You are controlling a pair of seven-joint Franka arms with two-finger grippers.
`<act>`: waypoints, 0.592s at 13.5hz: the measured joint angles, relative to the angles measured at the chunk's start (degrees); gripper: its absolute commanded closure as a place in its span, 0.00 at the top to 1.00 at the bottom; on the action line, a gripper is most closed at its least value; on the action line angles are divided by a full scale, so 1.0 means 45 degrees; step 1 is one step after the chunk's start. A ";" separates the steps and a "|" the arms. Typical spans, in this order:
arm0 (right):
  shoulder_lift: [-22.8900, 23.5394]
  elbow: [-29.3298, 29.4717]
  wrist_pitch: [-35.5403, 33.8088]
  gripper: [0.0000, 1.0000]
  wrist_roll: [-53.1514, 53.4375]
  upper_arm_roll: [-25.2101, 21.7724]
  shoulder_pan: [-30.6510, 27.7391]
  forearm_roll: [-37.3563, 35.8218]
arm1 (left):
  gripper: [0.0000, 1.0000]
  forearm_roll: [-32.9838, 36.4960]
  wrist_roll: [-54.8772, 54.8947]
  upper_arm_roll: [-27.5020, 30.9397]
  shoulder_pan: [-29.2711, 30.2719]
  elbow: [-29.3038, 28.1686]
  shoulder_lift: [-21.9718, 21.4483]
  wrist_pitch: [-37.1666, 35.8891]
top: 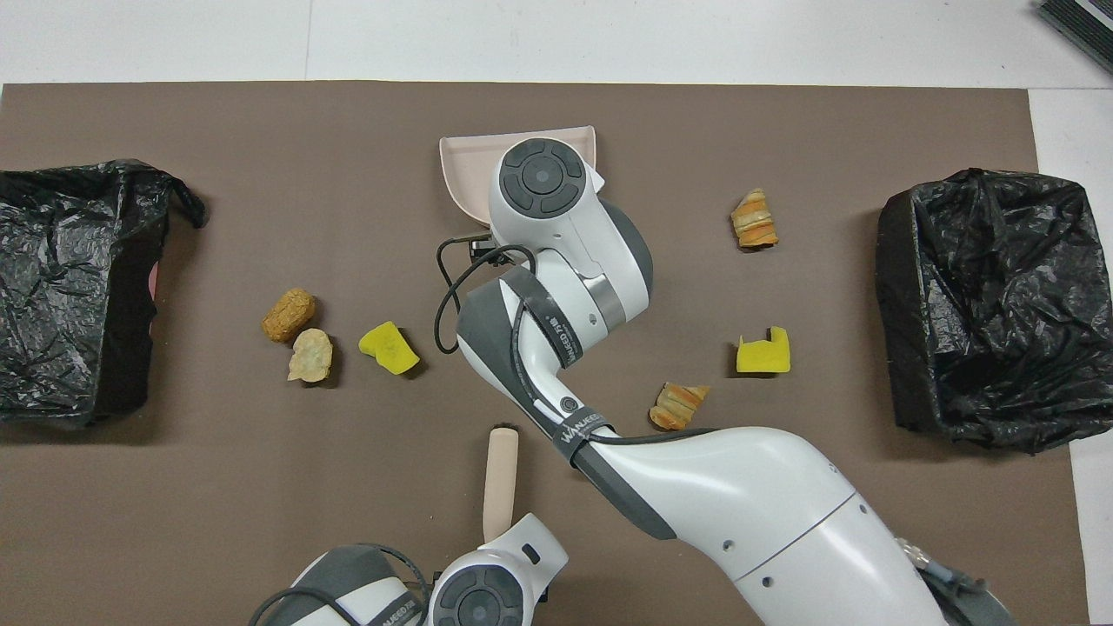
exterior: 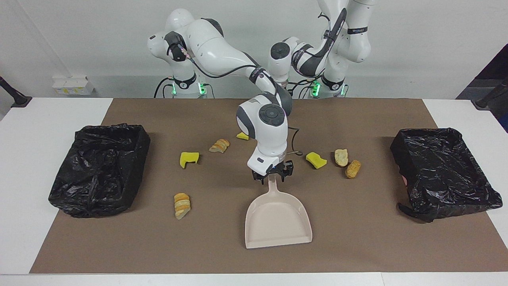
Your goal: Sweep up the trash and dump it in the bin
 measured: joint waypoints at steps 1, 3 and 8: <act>-0.0001 -0.0010 0.0000 0.00 -0.0041 0.0000 0.0001 0.0000 | 0.36 0.0000 0.0000 0.0005 0.0000 -0.0001 0.0000 -0.0002; -0.0001 -0.0048 0.0007 0.00 -0.0096 -0.0007 -0.0006 0.0000 | 0.00 0.0000 0.0000 0.0012 0.0001 -0.0001 -0.0003 -0.0002; -0.0267 -0.0064 0.0023 0.00 -0.1327 -0.0052 -0.0089 -0.0028 | 0.00 0.0000 0.0010 0.0120 0.0105 0.0074 -0.0027 -0.0495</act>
